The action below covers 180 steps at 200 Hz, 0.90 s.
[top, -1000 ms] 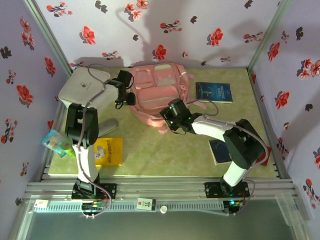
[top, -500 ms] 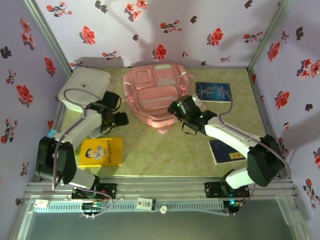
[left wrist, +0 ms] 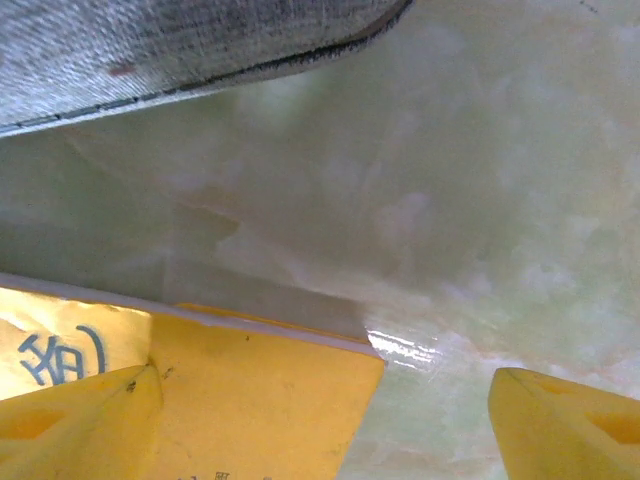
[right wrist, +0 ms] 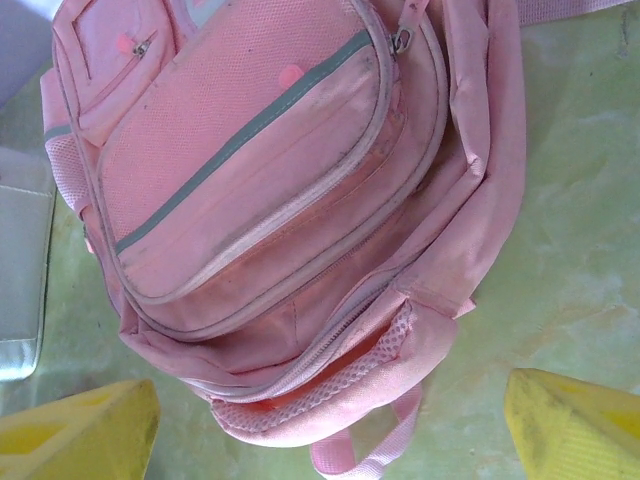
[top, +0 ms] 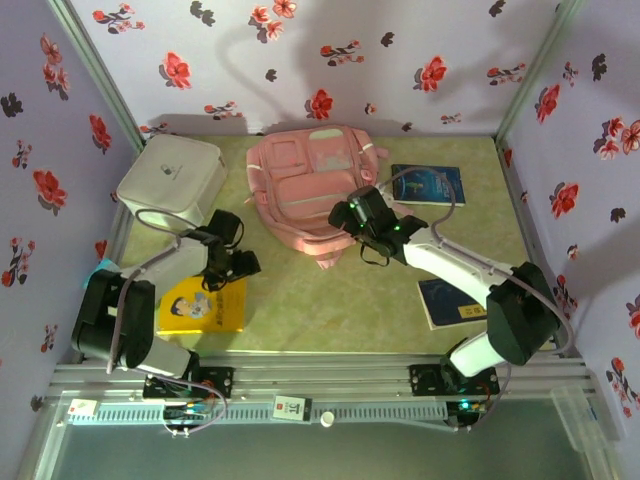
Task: Pack books, pencil case, and school supplies into a backpack
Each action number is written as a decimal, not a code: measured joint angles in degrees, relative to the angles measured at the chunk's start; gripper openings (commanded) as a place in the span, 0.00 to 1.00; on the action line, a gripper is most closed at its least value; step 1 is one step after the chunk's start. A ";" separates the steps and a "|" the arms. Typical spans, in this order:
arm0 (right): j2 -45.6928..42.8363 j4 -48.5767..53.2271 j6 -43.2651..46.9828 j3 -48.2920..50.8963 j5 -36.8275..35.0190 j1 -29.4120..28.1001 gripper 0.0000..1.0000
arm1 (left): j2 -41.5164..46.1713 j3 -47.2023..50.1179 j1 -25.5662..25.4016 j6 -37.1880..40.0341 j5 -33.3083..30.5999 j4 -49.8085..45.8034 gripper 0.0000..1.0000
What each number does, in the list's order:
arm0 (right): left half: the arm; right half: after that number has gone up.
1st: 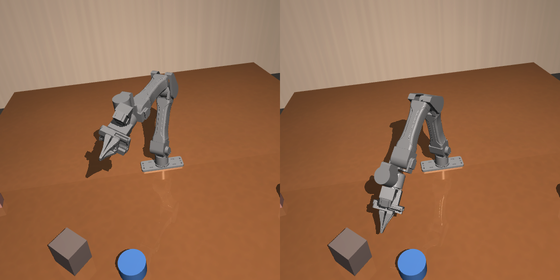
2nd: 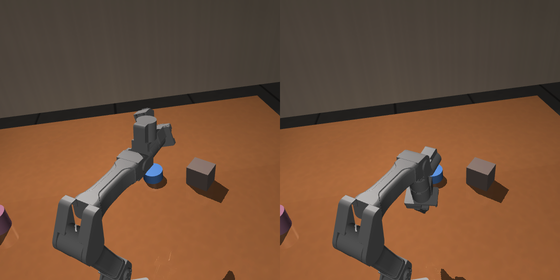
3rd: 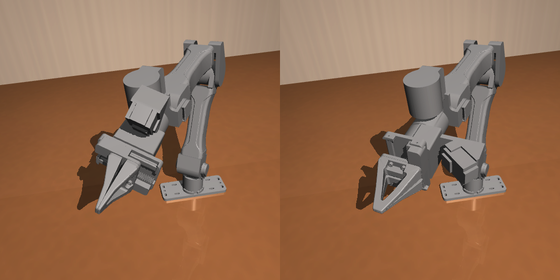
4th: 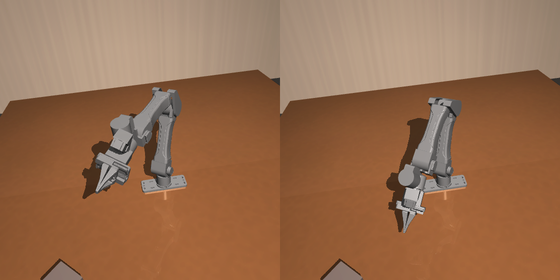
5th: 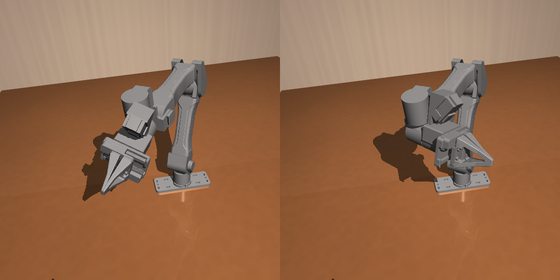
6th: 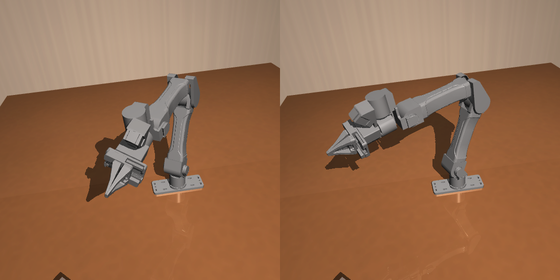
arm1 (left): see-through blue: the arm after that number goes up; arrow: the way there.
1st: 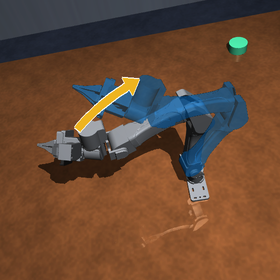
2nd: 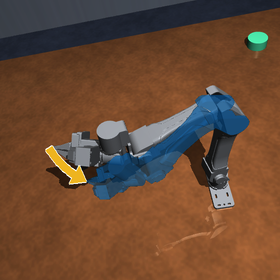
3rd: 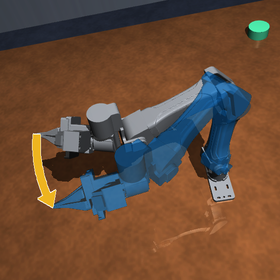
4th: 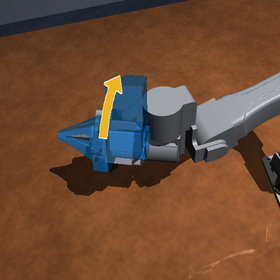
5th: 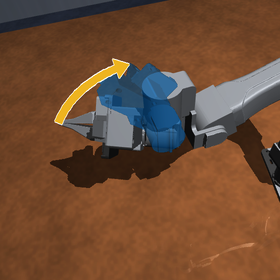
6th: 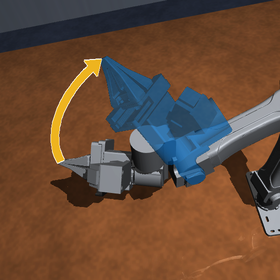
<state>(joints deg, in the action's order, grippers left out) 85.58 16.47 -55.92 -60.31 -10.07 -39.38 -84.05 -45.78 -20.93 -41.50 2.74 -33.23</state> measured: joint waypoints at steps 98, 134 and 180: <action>-0.15 1.66 -1.36 0.90 -2.10 0.11 0.89 | -7.34 -5.73 -17.42 -3.26 5.86 9.99 0.85; -3.58 2.38 -1.66 4.11 -3.28 0.11 0.89 | -9.18 -7.48 -21.97 -4.20 10.71 12.74 0.91; -7.15 2.47 3.80 5.16 -1.51 0.11 0.86 | -1.79 -7.48 -20.96 -5.66 9.57 7.45 1.00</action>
<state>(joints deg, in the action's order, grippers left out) 78.43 18.94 -52.12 -55.16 -11.57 -39.27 -85.84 -53.25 -41.89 -47.16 12.32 -25.78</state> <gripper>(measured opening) 0.868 0.995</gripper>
